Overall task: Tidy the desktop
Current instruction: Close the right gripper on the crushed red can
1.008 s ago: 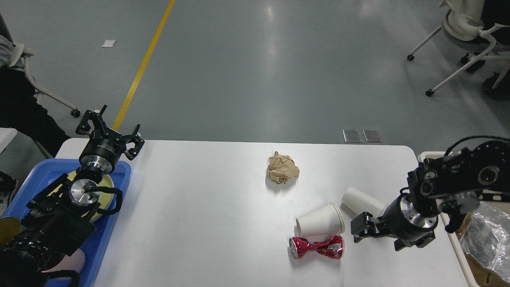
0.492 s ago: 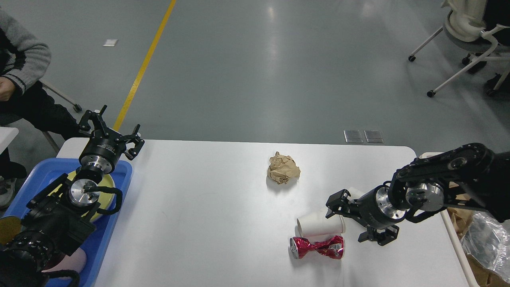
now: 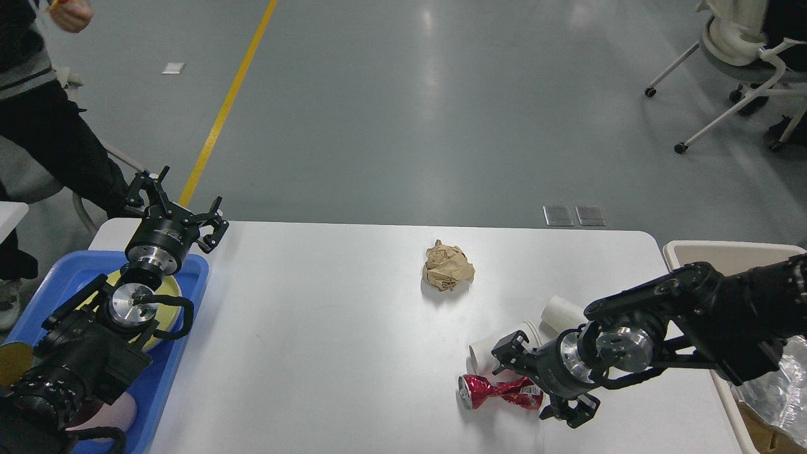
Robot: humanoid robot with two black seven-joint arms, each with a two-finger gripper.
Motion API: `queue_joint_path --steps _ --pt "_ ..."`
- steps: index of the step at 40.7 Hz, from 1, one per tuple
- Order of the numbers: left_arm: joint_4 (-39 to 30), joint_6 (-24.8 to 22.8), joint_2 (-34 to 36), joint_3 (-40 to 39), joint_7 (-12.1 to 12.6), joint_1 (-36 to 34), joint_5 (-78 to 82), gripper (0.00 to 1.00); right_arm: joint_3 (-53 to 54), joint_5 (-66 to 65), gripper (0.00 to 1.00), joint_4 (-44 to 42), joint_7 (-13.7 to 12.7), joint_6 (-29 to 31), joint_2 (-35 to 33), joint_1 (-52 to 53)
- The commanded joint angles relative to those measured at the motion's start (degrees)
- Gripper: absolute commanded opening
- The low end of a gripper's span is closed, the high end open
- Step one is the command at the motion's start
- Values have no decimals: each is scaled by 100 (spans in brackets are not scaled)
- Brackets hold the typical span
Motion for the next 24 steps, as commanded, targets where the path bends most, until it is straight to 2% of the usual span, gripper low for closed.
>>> queue_joint_path --steps 1,7,13,24 --pt "0 0 -8 0 0 -1 0 98 0 111 100 -38 -1 -335 51 -130" --pt "0 0 -8 0 0 -1 0 98 0 532 100 -187 -1 -617 60 -235" --pt "0 0 -8 0 0 -1 0 98 0 832 100 -380 8 -643 113 -367" --pt "0 0 -8 -9 0 -1 0 98 9 823 72 -372 34 -1030 376 -543"
